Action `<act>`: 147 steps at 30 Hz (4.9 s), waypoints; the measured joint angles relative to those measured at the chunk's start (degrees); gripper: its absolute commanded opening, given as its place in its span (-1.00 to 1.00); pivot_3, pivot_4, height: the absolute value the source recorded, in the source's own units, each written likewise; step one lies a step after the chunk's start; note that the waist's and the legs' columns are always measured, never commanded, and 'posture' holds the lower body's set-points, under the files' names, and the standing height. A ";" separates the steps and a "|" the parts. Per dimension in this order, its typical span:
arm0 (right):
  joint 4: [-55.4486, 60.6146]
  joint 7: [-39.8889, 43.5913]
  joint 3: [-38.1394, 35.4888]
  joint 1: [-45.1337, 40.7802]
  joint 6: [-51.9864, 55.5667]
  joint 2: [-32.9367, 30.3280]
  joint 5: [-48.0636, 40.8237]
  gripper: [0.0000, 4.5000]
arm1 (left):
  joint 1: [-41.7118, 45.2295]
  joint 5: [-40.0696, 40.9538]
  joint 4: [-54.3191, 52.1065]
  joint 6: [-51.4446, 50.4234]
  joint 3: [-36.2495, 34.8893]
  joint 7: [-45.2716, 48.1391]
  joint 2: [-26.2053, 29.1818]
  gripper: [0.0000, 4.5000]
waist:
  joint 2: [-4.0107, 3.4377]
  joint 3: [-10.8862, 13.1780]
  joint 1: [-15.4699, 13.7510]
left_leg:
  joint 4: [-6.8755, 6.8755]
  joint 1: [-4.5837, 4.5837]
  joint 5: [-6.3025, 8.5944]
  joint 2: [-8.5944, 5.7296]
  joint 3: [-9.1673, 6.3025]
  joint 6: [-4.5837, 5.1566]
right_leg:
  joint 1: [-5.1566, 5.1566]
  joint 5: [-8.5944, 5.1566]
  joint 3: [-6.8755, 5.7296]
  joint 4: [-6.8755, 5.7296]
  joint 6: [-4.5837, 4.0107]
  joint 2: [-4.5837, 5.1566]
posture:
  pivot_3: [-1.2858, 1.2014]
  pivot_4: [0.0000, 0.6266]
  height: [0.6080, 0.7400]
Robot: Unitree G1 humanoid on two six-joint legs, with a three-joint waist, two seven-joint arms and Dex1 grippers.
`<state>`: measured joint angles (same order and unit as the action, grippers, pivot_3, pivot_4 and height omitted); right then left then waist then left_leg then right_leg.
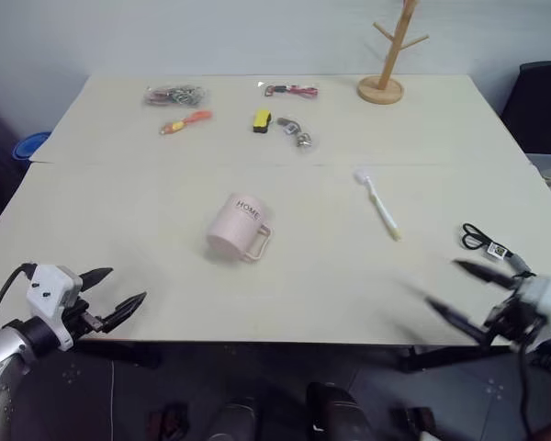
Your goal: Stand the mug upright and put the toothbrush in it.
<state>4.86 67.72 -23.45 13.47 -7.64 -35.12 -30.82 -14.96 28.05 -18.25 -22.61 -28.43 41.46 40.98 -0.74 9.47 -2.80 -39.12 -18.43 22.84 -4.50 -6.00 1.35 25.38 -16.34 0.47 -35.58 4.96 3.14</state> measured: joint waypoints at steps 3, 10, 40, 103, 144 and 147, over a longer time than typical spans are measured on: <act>0.01 -0.09 1.23 0.54 -1.88 1.14 0.41 0.98 | 3.50 6.05 -12.43 -8.80 4.63 -1.22 2.73 1.00 | 0.00 0.00 -0.42 | -0.03 0.01 -0.01 -0.09 0.00 0.03 | 0.00 0.00 0.01 -0.05 0.00 0.08 | 0.03 -0.52 1.00; -1.07 -0.26 0.91 1.22 -3.59 0.93 0.60 0.98 | 33.15 15.99 -21.39 -32.38 20.84 -16.86 -0.36 1.00 | -0.12 -0.09 0.26 | -0.01 0.14 -0.02 -0.09 0.09 -0.02 | 0.01 0.00 0.04 -0.34 0.01 -0.02 | 0.03 -0.52 1.00; 5.78 -10.64 4.81 1.99 -2.10 4.87 0.57 1.00 | 58.64 -12.56 16.97 -33.12 48.82 -15.81 -7.32 -0.93 | -0.02 -0.07 1.24 | -0.11 0.11 -0.08 -0.04 0.08 -0.20 | 0.11 0.01 0.04 -0.31 0.02 -0.10 | 0.03 -0.52 1.00; -8.15 -31.63 24.76 -49.92 52.17 -8.32 12.21 1.00 | 16.77 9.62 7.57 6.85 9.09 18.30 -3.50 0.99 | -0.12 -0.24 1.47 | -0.07 -0.03 -0.01 0.14 0.08 -0.16 | 0.25 -0.07 -0.03 -0.21 -0.15 -0.15 | 0.03 -0.52 1.00; -16.62 -11.33 22.21 -49.20 5.05 29.47 6.47 -0.50 | 21.20 12.89 4.97 4.30 13.73 15.03 -8.28 1.00 | -0.06 -0.28 4.46 | -0.87 -0.85 0.08 -0.37 0.00 0.01 | 1.11 0.00 -0.43 -1.28 -0.05 0.29 | 0.03 -0.52 1.00; -17.96 -10.16 22.41 -48.78 3.81 28.85 6.45 -0.09 | 21.21 12.77 5.08 4.33 13.73 14.86 -8.27 1.00 | -0.06 -0.28 4.58 | -0.86 -0.85 0.08 -0.36 0.01 0.01 | 1.12 0.00 -0.42 -1.28 -0.05 0.29 | 0.03 -0.52 1.00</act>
<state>-13.10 57.56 -1.04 -35.31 -3.83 -6.27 -24.37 6.25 40.82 -13.17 -18.27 -14.71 56.31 32.71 -0.79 9.19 1.78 -39.98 -19.27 22.92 -4.86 -5.99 1.35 26.50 -16.35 0.05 -36.86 4.91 3.43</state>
